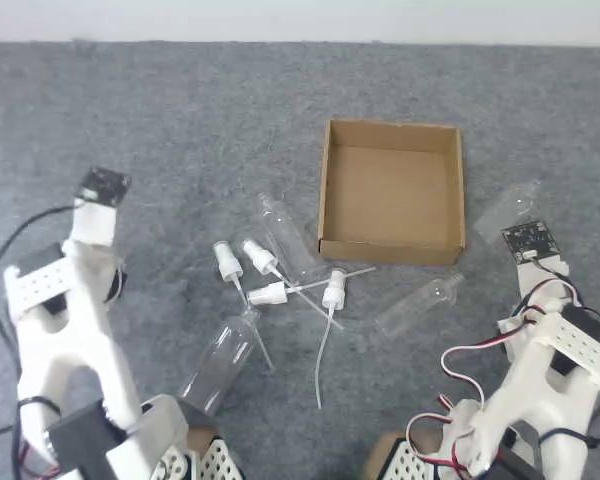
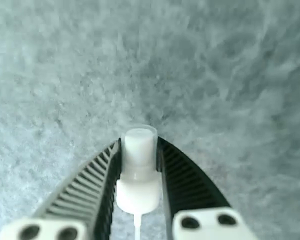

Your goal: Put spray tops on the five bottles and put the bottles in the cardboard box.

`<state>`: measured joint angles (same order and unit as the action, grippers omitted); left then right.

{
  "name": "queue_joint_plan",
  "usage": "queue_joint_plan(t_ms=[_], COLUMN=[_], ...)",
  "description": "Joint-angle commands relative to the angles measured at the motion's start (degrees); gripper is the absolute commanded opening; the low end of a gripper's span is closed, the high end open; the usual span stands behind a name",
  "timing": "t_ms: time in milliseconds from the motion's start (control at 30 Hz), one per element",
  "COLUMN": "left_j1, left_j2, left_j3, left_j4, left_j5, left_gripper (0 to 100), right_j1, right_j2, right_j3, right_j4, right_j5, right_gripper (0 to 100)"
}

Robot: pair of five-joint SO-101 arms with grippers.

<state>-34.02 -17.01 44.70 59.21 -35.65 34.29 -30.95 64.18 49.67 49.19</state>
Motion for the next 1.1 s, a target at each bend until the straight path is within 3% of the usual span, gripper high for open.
queue_joint_plan(t_ms=[0, 233, 433, 533, 733, 1067], left_j1=[2.81, 9.67, 15.91, 19.52, 23.47, 23.30], left_j2=[-2.55, -4.75, -19.78, -28.04, -38.15, -40.00], left_j3=[-7.08, -11.03, -6.99, -3.56, 0.57, 4.00], left_j4=[4.48, 8.62, 8.88, 10.99, 14.42, 14.33], left_j5=[4.75, 13.89, 20.13, 20.48, 20.57, 20.57], left_gripper=[3, 3, 3, 3, 3, 3], right_j1=[0.13, 3.12, 4.18, 4.53, 4.09, 3.82], right_j2=[0.22, 0.31, 0.84, 0.84, 0.75, 0.92], right_j3=[1.67, 0.09, -0.97, -1.14, -1.67, -13.19], right_j4=[-4.70, -9.89, -10.59, -9.80, -5.85, 7.43], right_j5=[0.44, 0.44, 0.79, 0.88, 0.44, -1.32], right_gripper=[0.7, 0.6, 0.9, 3.3, 21.7, 18.8])
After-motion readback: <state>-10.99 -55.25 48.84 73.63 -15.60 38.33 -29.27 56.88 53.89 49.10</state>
